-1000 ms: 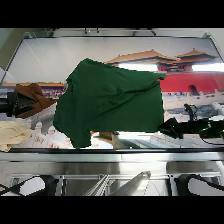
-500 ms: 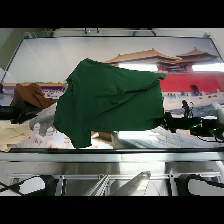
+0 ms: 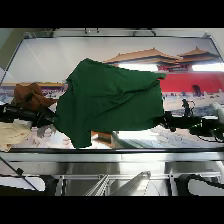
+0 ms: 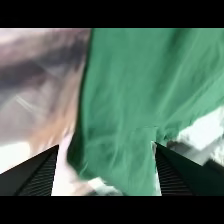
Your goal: Fold the shirts.
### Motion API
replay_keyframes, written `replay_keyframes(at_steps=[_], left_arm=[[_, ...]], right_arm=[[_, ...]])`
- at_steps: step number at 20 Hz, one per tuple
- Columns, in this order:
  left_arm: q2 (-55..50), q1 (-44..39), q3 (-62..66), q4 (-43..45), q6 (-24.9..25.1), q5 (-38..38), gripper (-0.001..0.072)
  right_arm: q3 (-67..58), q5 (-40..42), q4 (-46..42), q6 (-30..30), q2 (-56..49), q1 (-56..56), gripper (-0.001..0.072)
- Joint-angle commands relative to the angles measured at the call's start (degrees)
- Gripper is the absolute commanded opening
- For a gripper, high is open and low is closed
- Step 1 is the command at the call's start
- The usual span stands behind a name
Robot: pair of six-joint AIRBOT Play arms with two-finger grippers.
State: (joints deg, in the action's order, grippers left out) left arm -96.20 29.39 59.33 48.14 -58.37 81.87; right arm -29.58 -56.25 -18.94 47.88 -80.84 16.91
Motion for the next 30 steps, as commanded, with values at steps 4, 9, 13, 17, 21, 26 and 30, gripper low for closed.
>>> replay_keyframes(at_steps=[4,9,13,17,21,26,30], left_arm=[[-7.65,-9.86,5.51,0.42,-0.61,9.77,0.0175],[-3.45,-8.90,8.33,0.15,-0.63,14.16,0.0029],[4.83,-2.80,8.26,0.24,-0.68,15.21,0.0031],[12.35,4.07,3.56,-13.99,1.62,18.05,0.0034],[24.15,7.98,3.52,-56.43,6.36,24.83,0.0036],[37.79,8.79,20.92,-78.88,1.27,24.39,0.0037],[41.29,13.90,34.86,-79.08,-0.48,23.54,0.0037]], right_arm=[[-0.09,-1.16,0.17,-0.15,3.76,0.07,0.0023],[-0.15,-3.87,0.17,-0.11,11.80,1.31,0.0023],[-0.31,-4.96,0.13,1.49,22.25,7.67,0.0021],[-0.44,-12.28,6.23,0.37,32.37,15.08,0.0021],[-8.39,-12.83,22.27,-2.84,49.27,21.70,0.0021],[-30.67,1.01,22.25,-8.79,59.78,25.09,0.0021],[-43.36,7.39,10.38,-8.83,58.82,25.09,0.0021]])
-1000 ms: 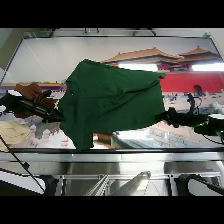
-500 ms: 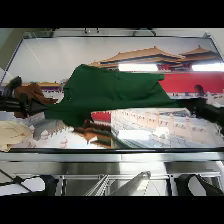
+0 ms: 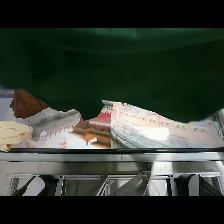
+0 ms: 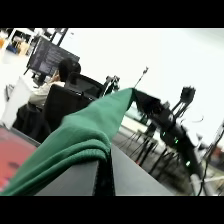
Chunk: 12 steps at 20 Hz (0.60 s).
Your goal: Fold the shirts.
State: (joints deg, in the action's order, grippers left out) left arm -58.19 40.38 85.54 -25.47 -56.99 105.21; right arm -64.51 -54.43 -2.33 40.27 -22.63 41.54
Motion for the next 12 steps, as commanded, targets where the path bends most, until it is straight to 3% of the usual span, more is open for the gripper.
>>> replay_keyframes(at_steps=[1,3,5,8,12], left_arm=[[3.17,3.91,10.58,-4.90,-2.89,-0.22,0.0037],[1.03,5.03,15.13,3.85,-4.26,-0.33,0.0037],[-2.12,3.41,18.56,19.15,-6.25,-1.27,0.0037],[-9.97,-5.73,19.50,30.80,-7.17,-1.97,0.0037],[-25.24,-21.46,19.50,44.37,-6.88,-2.10,0.0037]], right_arm=[[-8.72,5.51,-6.58,-0.87,-0.07,0.46,0.0021],[-8.70,2.14,-7.63,2.14,-2.82,0.44,0.0021],[-8.39,-4.33,-8.24,5.35,-7.26,0.42,0.0021],[-3.80,-11.30,-8.22,8.04,-14.91,-1.03,0.0021],[7.63,-10.51,-8.81,6.43,-25.64,-6.78,0.0021]])
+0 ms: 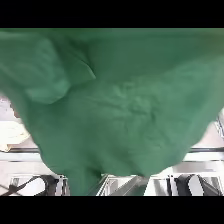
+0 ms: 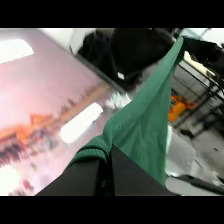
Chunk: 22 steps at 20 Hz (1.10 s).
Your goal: Fold the shirts.
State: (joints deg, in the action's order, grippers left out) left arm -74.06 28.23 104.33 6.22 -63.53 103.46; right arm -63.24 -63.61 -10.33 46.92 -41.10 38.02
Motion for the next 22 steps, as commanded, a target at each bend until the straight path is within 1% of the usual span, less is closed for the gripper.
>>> replay_keyframes(at_steps=[1,3,5,7,9,11,13,15,16,18,20,22], left_arm=[[-13.88,-12.66,0.70,15.91,-0.35,-0.81,0.0037],[-22.73,-16.28,0.76,20.55,-0.39,-2.32,0.0037],[-31.23,-17.62,0.87,23.04,-0.66,-4.33,0.0036],[-38.16,-17.03,0.92,22.71,-0.66,-6.86,0.0019],[-42.73,-15.93,1.90,22.60,-0.66,-12.00,0.0017],[-46.38,-15.72,6.54,22.53,-1.81,-14.40,0.0018],[-49.40,-16.65,12.72,22.77,-2.93,-15.02,0.0018],[-51.08,-17.66,15.93,22.75,-4.11,-15.61,0.0017],[-51.10,-18.05,15.37,22.77,-4.09,-15.69,0.0017],[-50.53,-18.14,12.13,22.80,-4.04,-14.97,0.0017],[-50.14,-17.73,9.60,22.93,-3.87,-11.58,0.0015],[-50.16,-17.38,9.03,23.04,-3.96,-6.71,0.0010]], right_arm=[[8.61,0.35,-1.55,-0.76,-10.10,-4.85,0.0021],[11.72,4.24,-1.99,-3.04,-17.59,-8.37,0.0021],[12.04,7.06,-1.27,-5.53,-26.84,-11.41,0.0021],[11.93,10.40,3.04,-9.44,-35.80,-13.46,0.0021],[10.38,10.97,9.60,-13.29,-44.02,-14.05,0.0021],[6.71,10.12,13.05,-14.19,-50.27,-14.05,0.0021],[2.82,9.55,13.05,-14.12,-53.75,-14.05,0.0021],[0.39,9.25,12.94,-13.94,-55.36,-13.90,0.0021],[0.26,8.59,12.41,-13.94,-55.39,-13.53,0.0021],[0.24,3.98,9.55,-13.94,-55.39,-12.50,0.0021],[0.24,-3.45,4.66,-13.99,-55.36,-11.15,0.0021],[0.26,-9.16,-1.36,-13.94,-55.34,-10.40,0.0021]])
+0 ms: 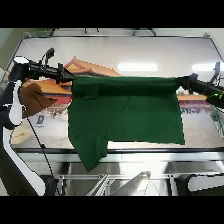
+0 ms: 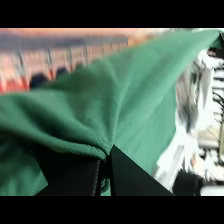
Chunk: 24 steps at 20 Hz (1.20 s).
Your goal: Fold the shirts.
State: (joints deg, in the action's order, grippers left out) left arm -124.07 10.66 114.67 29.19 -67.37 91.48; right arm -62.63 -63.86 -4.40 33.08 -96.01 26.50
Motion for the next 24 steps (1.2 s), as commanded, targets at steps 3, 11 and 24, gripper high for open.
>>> replay_keyframes(at_steps=[3,11,24], left_arm=[[-0.02,-0.15,-1.31,3.96,-2.34,7.98,0.0009],[-0.04,-4.44,-1.31,24.04,-9.22,9.55,0.0010],[16.39,1.38,-24.76,24.76,-5.79,10.75,0.0308]], right_arm=[[-0.28,-10.93,-17.77,2.99,-0.44,1.25,0.0021],[-0.11,-1.97,-25.66,7.48,-0.46,1.22,0.0023],[7.19,-13.18,-55.21,23.12,13.77,10.51,0.0306]])
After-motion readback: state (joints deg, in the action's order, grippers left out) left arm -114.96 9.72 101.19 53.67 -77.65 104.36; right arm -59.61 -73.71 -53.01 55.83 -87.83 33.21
